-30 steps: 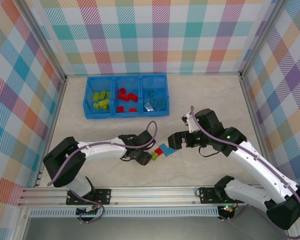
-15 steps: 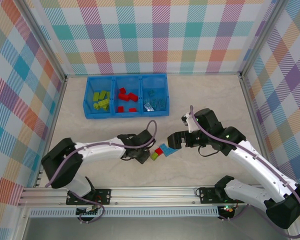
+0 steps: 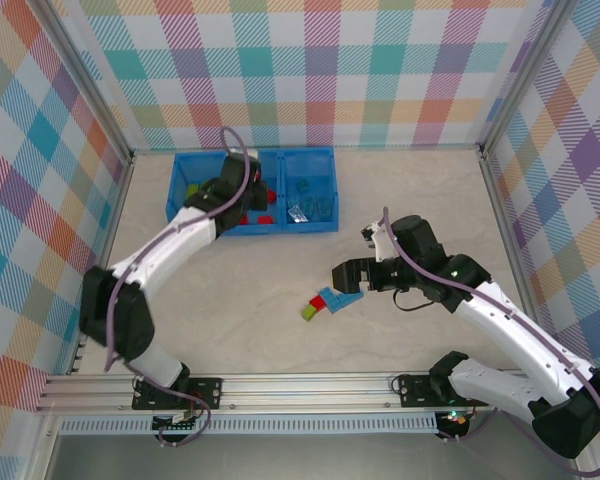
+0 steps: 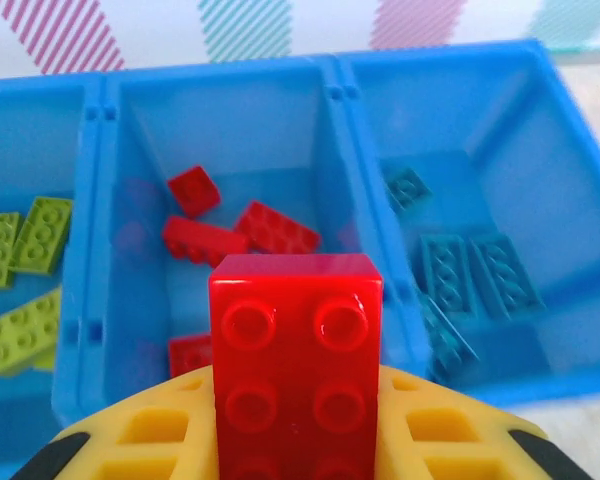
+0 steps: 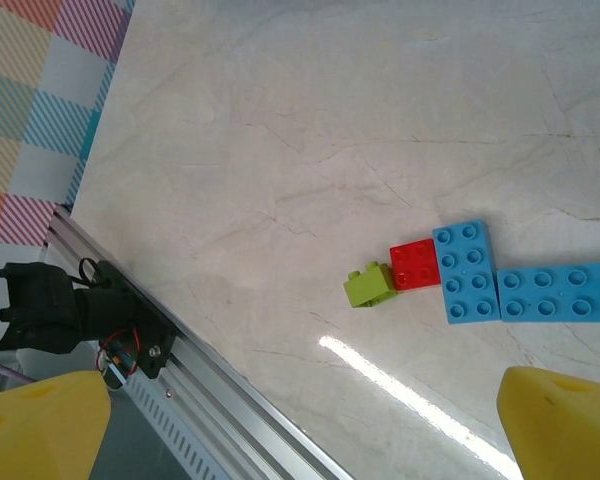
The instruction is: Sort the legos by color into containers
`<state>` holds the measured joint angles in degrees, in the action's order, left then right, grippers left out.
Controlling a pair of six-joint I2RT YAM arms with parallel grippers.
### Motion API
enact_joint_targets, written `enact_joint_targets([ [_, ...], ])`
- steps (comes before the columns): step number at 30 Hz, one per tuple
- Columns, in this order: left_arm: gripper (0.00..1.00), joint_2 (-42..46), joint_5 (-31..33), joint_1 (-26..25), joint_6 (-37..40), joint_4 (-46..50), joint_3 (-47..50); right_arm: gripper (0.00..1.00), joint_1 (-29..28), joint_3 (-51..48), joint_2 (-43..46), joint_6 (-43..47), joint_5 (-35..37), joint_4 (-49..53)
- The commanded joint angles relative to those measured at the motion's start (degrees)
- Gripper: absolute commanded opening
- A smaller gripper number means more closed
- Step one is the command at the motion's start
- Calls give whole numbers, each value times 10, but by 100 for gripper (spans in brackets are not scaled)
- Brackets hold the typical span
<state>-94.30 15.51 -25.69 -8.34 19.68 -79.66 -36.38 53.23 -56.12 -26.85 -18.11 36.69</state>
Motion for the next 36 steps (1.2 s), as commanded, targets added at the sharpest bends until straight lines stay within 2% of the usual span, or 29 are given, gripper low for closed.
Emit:
enact_joint_targets([
  [1, 25, -78, -16, 30, -20, 9, -62, 100, -2, -11, 16, -17, -10, -19],
  [7, 30, -169, -47, 47, -22, 31, -130, 100, -3, -22, 30, -30, -9, -19],
  [10, 32, -184, -39, 47, -25, 28, -130, 99, -2, -20, 31, -30, -7, -15],
  [15, 41, -180, -41, 49, -30, 32, -127, 100, -3, -18, 27, -32, -8, -20],
  [21, 49, -93, -58, 46, -18, 38, -92, 100, -2, -19, 16, -38, 43, -8],
  [24, 48, 4, -85, 40, -15, 28, -29, 100, -3, -18, 4, -39, 85, 14],
  [26, 49, 94, -112, 27, -2, 11, 27, 100, -3, -14, -16, -62, 148, 53],
  [28, 49, 178, -144, 4, 39, 0, 71, 100, -3, 2, -51, -92, 213, 104],
  [30, 50, 253, -182, -31, 113, 1, 104, 100, -3, 9, -81, -129, 252, 131],
  [33, 52, 348, -251, -95, 261, 44, 141, 98, -12, -11, -104, -176, 249, 88],
  [36, 56, 412, -330, -166, 441, 132, 180, 93, -23, -37, -129, -225, 246, 28],
])
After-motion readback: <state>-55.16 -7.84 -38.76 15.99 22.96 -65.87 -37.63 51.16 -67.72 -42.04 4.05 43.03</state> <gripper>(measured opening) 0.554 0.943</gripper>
